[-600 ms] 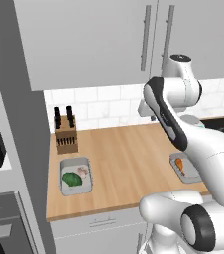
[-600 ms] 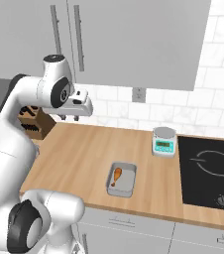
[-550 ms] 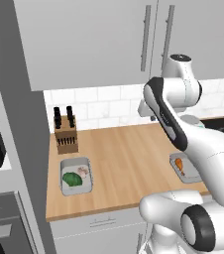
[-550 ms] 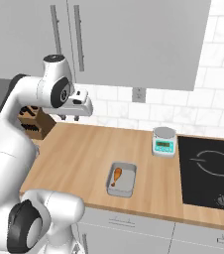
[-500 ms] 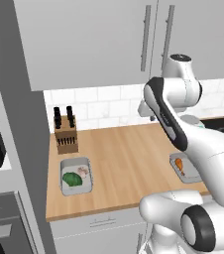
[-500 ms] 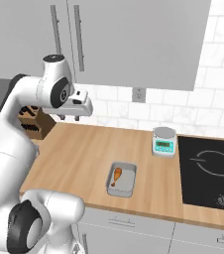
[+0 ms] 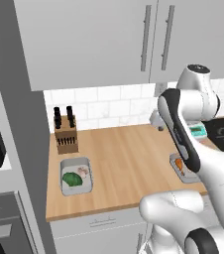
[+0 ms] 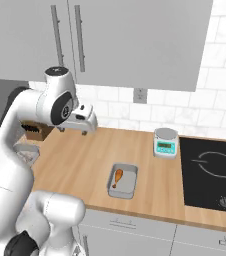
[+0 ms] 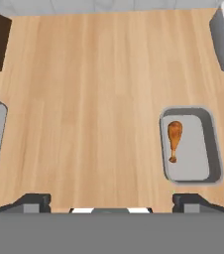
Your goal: Take the meat container that has the chicken drumstick and place it on the second highest rack of the freezer. Then take the vegetable container that has the garlic and broccoli and place it on the highest rack of the freezer.
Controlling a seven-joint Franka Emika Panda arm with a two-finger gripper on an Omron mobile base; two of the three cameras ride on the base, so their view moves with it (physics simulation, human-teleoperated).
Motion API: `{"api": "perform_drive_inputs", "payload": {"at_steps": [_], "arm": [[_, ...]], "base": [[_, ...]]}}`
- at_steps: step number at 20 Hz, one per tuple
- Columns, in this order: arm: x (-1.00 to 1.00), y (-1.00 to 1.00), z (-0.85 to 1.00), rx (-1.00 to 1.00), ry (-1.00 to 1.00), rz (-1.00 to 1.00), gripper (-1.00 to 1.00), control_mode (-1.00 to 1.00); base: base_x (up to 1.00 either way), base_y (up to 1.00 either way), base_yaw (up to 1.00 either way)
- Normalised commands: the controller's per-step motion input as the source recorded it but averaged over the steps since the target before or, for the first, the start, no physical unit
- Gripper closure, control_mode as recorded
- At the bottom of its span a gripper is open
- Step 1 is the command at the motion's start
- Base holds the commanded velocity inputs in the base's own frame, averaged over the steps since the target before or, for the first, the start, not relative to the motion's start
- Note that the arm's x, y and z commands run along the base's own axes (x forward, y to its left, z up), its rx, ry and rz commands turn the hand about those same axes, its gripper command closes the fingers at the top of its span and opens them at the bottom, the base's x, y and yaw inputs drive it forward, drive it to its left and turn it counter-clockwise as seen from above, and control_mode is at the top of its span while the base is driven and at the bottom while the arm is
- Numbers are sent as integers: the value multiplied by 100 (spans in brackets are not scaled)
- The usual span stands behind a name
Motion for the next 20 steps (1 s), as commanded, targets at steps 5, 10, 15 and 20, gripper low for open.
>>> {"api": "perform_drive_inputs", "payload": {"at_steps": [5, 10, 15, 20], "arm": [[-55, -100, -66, 21, 0, -43, -100, -100], [-4, -100, -37, 22, 11, -51, -100, -100], [4, -100, -31, 22, 12, -47, -100, -100], [10, -65, -51, 15, 13, -28, -100, -100]], "base": [[0, 0, 0], [0, 0, 0], [0, 0, 0], [0, 0, 0]]}}
